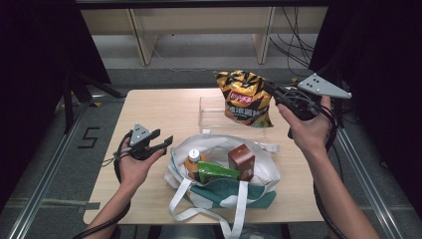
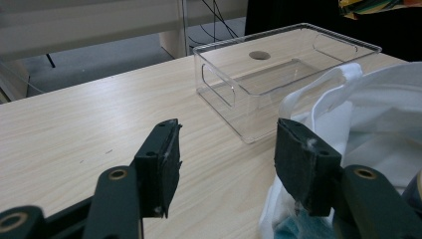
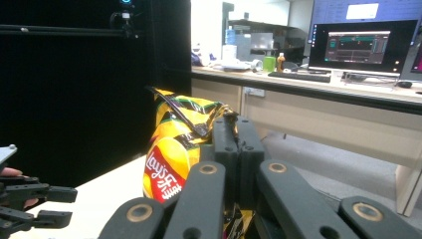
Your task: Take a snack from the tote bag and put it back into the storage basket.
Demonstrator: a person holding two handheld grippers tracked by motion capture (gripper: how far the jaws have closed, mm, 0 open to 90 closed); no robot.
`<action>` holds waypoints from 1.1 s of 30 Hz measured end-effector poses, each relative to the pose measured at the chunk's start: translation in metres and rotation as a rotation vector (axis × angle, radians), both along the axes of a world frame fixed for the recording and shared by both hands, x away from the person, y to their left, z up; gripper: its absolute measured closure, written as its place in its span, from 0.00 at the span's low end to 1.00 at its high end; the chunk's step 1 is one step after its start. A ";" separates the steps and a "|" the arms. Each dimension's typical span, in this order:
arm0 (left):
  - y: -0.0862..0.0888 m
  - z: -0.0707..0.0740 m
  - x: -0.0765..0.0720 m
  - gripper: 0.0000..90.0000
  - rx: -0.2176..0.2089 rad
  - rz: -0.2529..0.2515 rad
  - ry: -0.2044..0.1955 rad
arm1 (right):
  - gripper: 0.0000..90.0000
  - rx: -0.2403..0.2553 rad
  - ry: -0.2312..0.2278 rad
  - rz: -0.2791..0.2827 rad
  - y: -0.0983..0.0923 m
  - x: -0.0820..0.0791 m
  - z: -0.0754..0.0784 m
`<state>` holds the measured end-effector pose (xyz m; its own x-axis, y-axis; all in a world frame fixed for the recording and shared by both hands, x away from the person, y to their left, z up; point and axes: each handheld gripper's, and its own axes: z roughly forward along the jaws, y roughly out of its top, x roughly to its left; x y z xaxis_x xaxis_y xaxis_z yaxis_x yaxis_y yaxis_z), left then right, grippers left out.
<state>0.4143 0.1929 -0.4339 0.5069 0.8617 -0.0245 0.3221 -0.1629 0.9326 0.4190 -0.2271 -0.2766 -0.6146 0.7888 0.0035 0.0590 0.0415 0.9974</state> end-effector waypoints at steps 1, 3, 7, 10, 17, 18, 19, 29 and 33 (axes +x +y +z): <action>0.000 0.000 0.000 0.48 0.000 0.000 0.000 | 1.00 -0.006 -0.004 -0.006 0.000 0.001 0.000; 0.000 0.000 0.001 0.48 -0.004 -0.003 -0.004 | 1.00 -0.011 0.000 -0.007 -0.001 0.002 0.000; 0.001 0.000 0.001 0.48 -0.005 -0.003 -0.004 | 1.00 -0.002 0.006 -0.017 0.000 0.006 0.001; 0.001 0.001 0.000 0.48 0.000 -0.001 -0.003 | 1.00 -0.007 0.004 -0.017 0.000 0.010 0.002; 0.001 0.000 0.001 0.48 -0.005 0.001 -0.003 | 1.00 -0.008 -0.001 -0.041 0.001 0.020 0.003; 0.001 0.000 0.001 0.48 -0.005 0.002 -0.003 | 1.00 -0.006 -0.005 -0.045 0.002 0.021 0.003; 0.001 0.000 0.001 0.48 -0.004 0.002 -0.004 | 1.00 0.001 0.010 -0.041 0.002 0.021 0.003; 0.000 -0.001 0.001 0.48 -0.011 -0.002 -0.005 | 1.00 -0.002 0.022 -0.055 0.003 0.034 0.001; 0.001 -0.001 0.000 0.48 -0.004 0.002 -0.003 | 1.00 -0.008 0.014 -0.063 0.002 0.039 0.001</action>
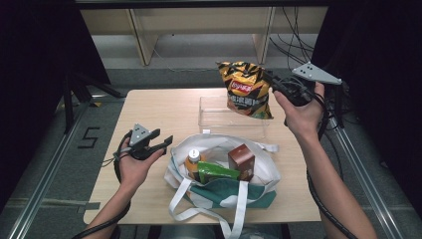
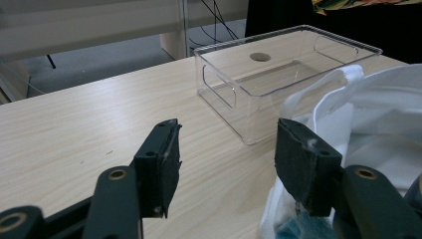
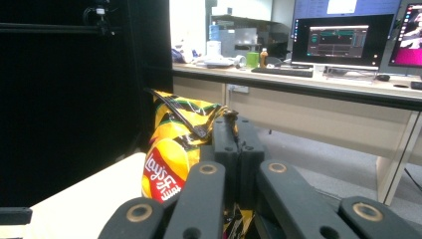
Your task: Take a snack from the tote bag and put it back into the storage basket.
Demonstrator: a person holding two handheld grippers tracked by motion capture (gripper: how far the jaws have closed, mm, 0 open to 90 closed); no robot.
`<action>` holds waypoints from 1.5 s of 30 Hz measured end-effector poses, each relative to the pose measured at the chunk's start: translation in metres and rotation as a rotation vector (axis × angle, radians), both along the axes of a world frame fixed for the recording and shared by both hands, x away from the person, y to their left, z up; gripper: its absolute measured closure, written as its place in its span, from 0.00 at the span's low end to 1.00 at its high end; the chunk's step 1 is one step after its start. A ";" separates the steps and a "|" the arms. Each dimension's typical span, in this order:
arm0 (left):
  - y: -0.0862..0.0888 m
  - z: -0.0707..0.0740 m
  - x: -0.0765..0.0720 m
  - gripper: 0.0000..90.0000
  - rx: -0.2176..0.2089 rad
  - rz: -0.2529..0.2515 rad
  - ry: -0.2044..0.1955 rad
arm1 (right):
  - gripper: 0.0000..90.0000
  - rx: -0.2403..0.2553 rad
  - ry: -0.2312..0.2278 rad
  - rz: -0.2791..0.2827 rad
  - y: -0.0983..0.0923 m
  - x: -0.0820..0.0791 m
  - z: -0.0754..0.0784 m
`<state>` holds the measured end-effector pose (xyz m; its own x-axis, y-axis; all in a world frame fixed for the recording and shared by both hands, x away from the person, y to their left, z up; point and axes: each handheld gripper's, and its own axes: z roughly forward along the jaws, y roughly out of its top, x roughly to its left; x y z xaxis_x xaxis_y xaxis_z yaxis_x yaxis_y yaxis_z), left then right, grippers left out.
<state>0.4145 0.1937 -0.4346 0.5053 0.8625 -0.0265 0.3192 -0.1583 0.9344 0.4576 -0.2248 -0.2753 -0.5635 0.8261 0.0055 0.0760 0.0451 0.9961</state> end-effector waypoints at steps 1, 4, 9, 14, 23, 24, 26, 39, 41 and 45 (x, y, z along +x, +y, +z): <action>0.000 -0.001 0.000 0.48 -0.006 0.001 -0.002 | 1.00 0.011 0.011 -0.006 0.001 0.000 0.000; 0.001 0.000 0.000 0.48 -0.002 0.004 -0.002 | 1.00 0.009 0.002 -0.009 0.000 0.006 0.000; 0.000 -0.001 0.000 0.48 -0.003 0.005 -0.002 | 1.00 0.010 0.017 -0.018 0.001 0.012 -0.001; 0.000 -0.002 -0.001 0.48 -0.003 0.003 0.002 | 1.00 0.021 0.025 -0.030 0.001 0.019 -0.004; 0.000 -0.002 -0.001 0.48 0.001 0.005 0.004 | 1.00 0.020 0.027 -0.042 -0.001 0.030 -0.006; 0.000 -0.003 -0.001 0.48 0.001 0.005 0.006 | 1.00 0.016 0.033 -0.045 -0.001 0.032 -0.006; 0.000 -0.003 -0.001 0.48 0.002 0.005 0.005 | 1.00 0.015 0.032 -0.046 -0.002 0.034 -0.007; 0.001 -0.003 0.000 0.48 0.001 0.004 0.007 | 1.00 0.035 0.061 -0.058 0.003 0.052 -0.011; 0.000 -0.004 -0.001 0.47 -0.002 0.004 0.008 | 1.00 0.047 0.071 -0.060 0.003 0.054 -0.013; 0.001 -0.004 -0.001 0.47 -0.001 0.004 0.008 | 1.00 0.045 0.074 -0.059 0.003 0.059 -0.014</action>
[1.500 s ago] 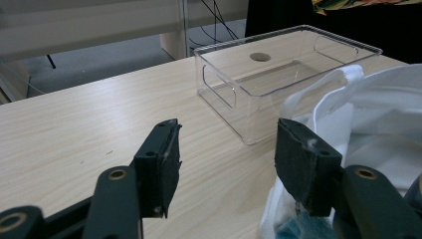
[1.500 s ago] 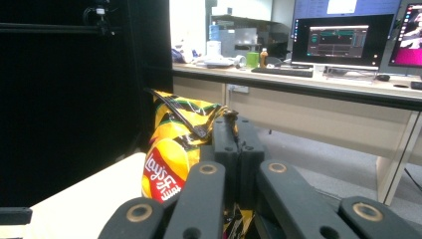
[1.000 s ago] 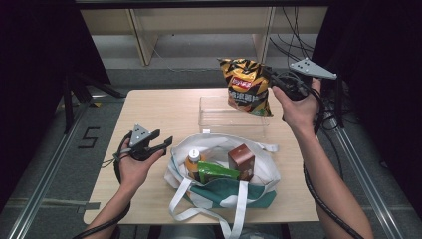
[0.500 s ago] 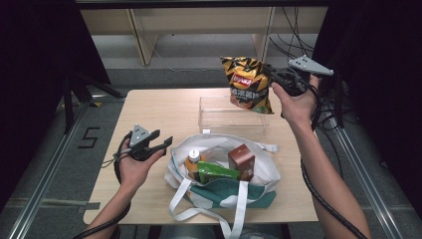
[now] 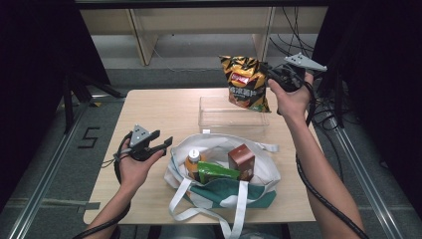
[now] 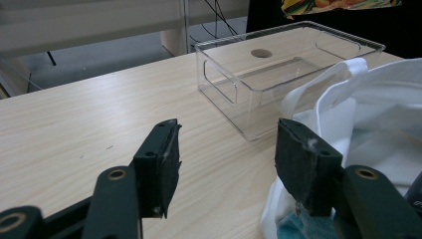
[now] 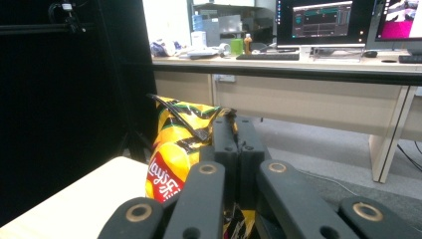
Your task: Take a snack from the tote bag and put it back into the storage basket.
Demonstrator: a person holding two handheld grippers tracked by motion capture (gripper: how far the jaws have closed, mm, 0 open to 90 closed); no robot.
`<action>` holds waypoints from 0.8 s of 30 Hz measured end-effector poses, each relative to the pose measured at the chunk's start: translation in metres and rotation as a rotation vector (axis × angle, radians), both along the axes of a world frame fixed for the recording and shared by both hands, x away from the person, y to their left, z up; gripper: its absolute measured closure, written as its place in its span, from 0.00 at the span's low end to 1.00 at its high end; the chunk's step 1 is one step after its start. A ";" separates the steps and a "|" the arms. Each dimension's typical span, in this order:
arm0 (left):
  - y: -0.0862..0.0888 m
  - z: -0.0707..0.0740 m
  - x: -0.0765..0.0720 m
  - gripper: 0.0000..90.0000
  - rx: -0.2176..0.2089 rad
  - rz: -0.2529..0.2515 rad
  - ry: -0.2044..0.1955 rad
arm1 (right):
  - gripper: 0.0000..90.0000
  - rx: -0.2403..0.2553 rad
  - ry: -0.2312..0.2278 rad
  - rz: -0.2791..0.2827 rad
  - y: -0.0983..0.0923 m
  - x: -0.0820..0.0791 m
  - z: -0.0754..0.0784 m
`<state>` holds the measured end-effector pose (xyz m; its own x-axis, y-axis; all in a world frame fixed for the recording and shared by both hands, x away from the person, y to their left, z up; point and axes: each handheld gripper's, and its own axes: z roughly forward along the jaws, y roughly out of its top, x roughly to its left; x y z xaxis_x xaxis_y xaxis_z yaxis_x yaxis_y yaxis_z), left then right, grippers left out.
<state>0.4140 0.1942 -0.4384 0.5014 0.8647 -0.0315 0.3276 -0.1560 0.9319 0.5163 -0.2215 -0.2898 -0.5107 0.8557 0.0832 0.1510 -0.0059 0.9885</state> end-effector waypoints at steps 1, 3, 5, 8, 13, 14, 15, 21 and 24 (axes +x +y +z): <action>0.000 0.000 0.000 0.47 0.003 0.001 -0.002 | 1.00 0.003 0.004 -0.005 0.001 0.003 -0.001; 0.000 0.000 0.000 0.47 0.002 0.001 0.000 | 1.00 -0.002 0.006 -0.004 0.001 0.005 -0.001; 0.000 0.000 0.000 0.47 0.003 0.000 0.000 | 1.00 -0.007 0.005 -0.006 0.001 0.007 -0.002; 0.000 0.000 0.000 0.47 0.003 0.002 0.000 | 1.00 -0.002 0.014 -0.009 0.002 0.009 -0.002; 0.001 0.000 0.000 0.47 0.003 0.002 -0.001 | 1.00 -0.004 0.019 -0.016 0.004 0.016 -0.002; 0.001 0.000 0.000 0.47 0.002 0.003 0.000 | 1.00 -0.004 0.019 -0.016 0.004 0.016 -0.002; 0.001 0.000 0.000 0.47 0.001 0.003 0.001 | 1.00 -0.004 0.021 -0.012 0.005 0.019 -0.002; 0.001 0.000 0.000 0.47 0.002 0.004 0.001 | 1.00 -0.002 0.029 -0.026 0.007 0.026 -0.006; 0.001 0.000 0.000 0.47 0.002 0.002 0.001 | 1.00 -0.001 0.038 -0.019 0.007 0.028 -0.007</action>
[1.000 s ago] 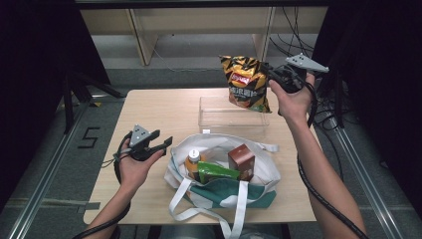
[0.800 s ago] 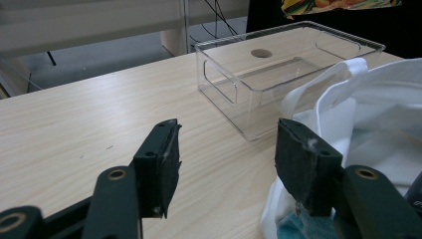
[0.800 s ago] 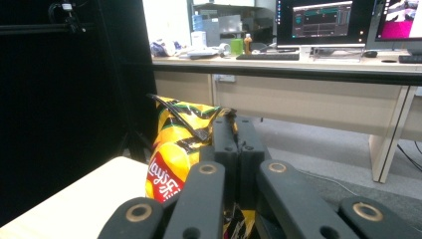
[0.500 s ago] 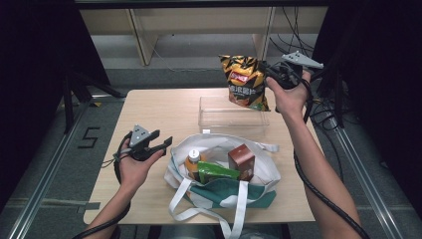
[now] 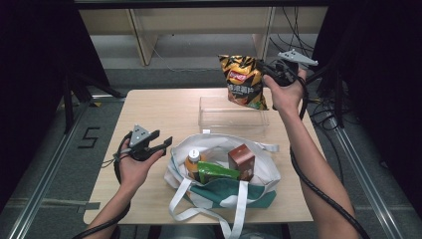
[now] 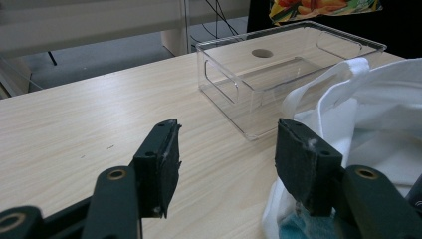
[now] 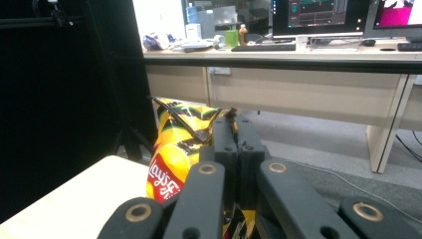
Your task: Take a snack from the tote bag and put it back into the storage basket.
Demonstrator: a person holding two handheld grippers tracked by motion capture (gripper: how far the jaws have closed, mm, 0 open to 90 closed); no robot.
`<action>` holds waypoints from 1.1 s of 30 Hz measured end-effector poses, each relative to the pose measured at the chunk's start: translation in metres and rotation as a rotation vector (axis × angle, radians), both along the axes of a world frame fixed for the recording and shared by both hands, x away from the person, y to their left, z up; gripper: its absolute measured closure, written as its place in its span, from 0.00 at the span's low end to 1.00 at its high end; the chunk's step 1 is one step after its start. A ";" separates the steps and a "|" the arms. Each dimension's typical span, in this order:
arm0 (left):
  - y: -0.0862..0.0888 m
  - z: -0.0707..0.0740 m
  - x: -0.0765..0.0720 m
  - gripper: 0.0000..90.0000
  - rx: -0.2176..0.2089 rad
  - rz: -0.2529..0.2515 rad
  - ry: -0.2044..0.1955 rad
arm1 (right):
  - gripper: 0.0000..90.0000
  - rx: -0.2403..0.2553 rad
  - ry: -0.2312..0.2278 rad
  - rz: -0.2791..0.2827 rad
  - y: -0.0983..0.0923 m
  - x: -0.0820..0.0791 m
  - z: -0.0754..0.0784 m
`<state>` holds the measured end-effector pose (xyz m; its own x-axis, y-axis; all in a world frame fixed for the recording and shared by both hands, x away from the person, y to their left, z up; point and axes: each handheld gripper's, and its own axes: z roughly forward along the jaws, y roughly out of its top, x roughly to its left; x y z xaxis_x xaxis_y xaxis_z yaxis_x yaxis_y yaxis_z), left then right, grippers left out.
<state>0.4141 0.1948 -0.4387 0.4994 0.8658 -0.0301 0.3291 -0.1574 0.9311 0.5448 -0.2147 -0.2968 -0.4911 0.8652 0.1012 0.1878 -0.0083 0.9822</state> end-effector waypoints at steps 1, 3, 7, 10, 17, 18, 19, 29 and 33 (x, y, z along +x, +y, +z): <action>0.000 0.000 0.000 0.47 0.000 0.000 0.000 | 1.00 0.002 0.001 -0.007 0.000 0.001 -0.001; 0.000 0.000 0.000 0.47 0.000 0.000 -0.001 | 1.00 0.001 0.003 -0.005 0.000 0.002 -0.001; 0.000 0.000 0.000 0.47 0.000 0.001 -0.001 | 1.00 -0.001 0.008 -0.013 0.000 0.005 -0.003; -0.001 0.000 0.000 0.47 -0.002 -0.001 -0.003 | 1.00 0.003 0.009 -0.012 0.000 0.007 -0.003; 0.000 0.000 0.000 0.47 -0.001 -0.001 -0.003 | 1.00 -0.006 0.014 -0.007 0.002 0.012 -0.004; 0.000 0.000 0.000 0.47 0.001 -0.001 -0.003 | 1.00 0.000 0.019 -0.012 0.004 0.013 -0.005; 0.000 0.000 0.000 0.47 0.002 -0.001 -0.004 | 1.00 0.000 0.019 -0.012 0.004 0.013 -0.005; 0.000 0.001 0.000 0.47 0.000 0.000 -0.005 | 1.00 0.003 0.042 -0.013 0.009 0.021 -0.010; -0.001 0.000 0.000 0.47 -0.001 0.001 -0.003 | 1.00 -0.006 0.038 -0.013 0.010 0.024 -0.012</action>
<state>0.4141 0.1941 -0.4387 0.4988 0.8662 -0.0297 0.3265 -0.1560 0.9322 0.5688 -0.2050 -0.3084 -0.4753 0.8723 0.1147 0.2252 -0.0054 0.9743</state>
